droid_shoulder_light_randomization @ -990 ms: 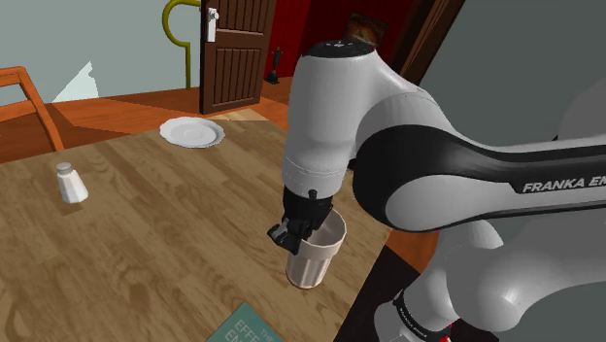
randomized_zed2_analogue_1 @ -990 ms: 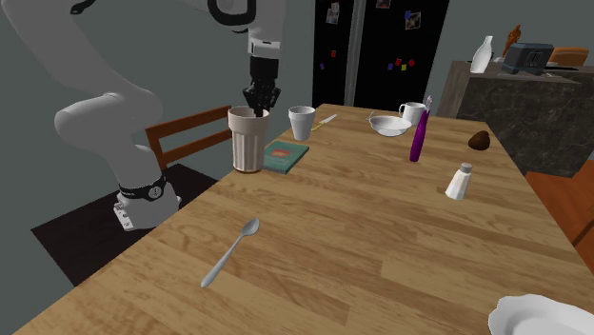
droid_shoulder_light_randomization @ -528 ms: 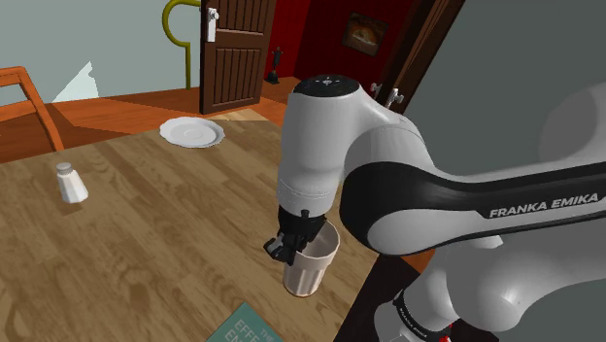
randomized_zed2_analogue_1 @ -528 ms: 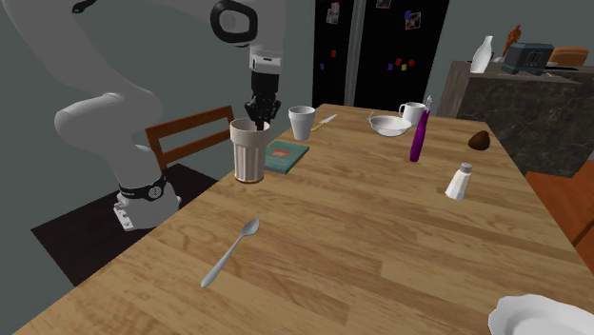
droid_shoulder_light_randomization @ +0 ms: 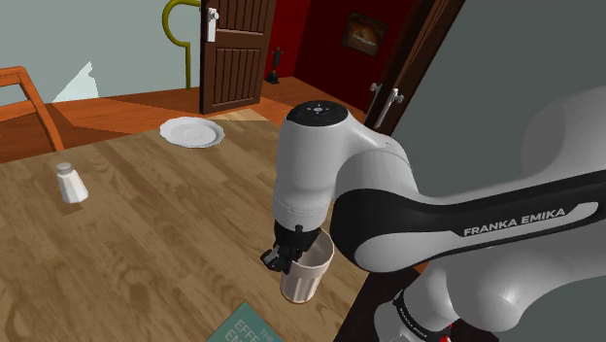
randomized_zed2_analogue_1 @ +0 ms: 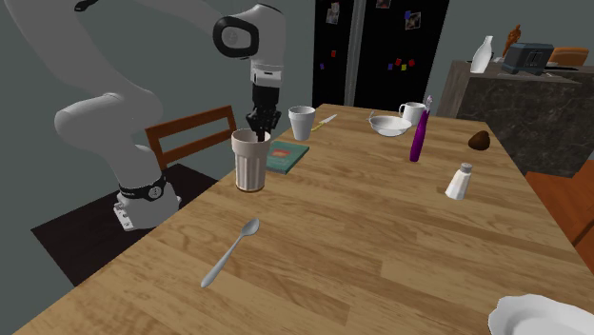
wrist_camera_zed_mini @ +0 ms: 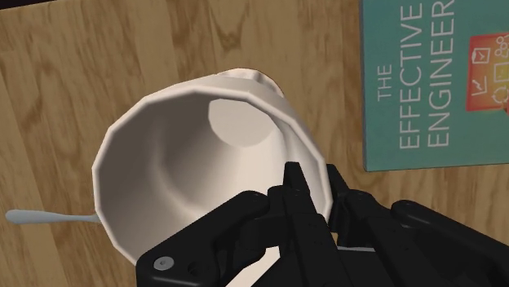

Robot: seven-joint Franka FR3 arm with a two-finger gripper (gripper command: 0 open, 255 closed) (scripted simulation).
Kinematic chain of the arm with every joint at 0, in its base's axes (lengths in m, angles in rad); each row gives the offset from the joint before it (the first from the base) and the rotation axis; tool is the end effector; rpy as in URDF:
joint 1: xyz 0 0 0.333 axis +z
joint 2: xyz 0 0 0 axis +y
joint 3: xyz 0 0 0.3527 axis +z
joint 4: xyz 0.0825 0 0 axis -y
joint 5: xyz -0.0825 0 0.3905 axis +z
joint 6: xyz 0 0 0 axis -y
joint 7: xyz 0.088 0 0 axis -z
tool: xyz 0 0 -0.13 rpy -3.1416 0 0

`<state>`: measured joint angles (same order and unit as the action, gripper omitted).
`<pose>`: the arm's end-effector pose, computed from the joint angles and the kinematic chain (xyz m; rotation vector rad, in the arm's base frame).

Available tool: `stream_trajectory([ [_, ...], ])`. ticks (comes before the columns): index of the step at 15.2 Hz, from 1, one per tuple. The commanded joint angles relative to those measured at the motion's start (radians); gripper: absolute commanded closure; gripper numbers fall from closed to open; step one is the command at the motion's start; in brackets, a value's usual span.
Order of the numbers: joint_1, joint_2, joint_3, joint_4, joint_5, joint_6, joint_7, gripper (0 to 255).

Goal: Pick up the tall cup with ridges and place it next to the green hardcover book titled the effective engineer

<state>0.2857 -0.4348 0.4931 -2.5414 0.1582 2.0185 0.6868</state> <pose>0.2663 0.2788 0.4011 3.0104 -0.0583 -0.0817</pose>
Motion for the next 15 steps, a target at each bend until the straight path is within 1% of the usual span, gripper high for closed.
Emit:
stream_trajectory([
  [1,0.0,0.0,0.001,-0.002,0.0,0.004,0.0,255],
  [4,0.0,0.0,0.001,-0.002,0.0,0.004,0.0,255],
  [5,0.0,0.0,0.001,-0.002,0.0,0.004,0.0,0],
  [10,0.0,0.0,0.001,-0.002,0.0,0.004,0.0,0],
  [14,0.0,-0.033,-0.02,0.103,-0.005,-0.134,-0.003,0],
  [15,0.0,-0.033,-0.02,0.103,-0.005,-0.134,-0.003,0],
])
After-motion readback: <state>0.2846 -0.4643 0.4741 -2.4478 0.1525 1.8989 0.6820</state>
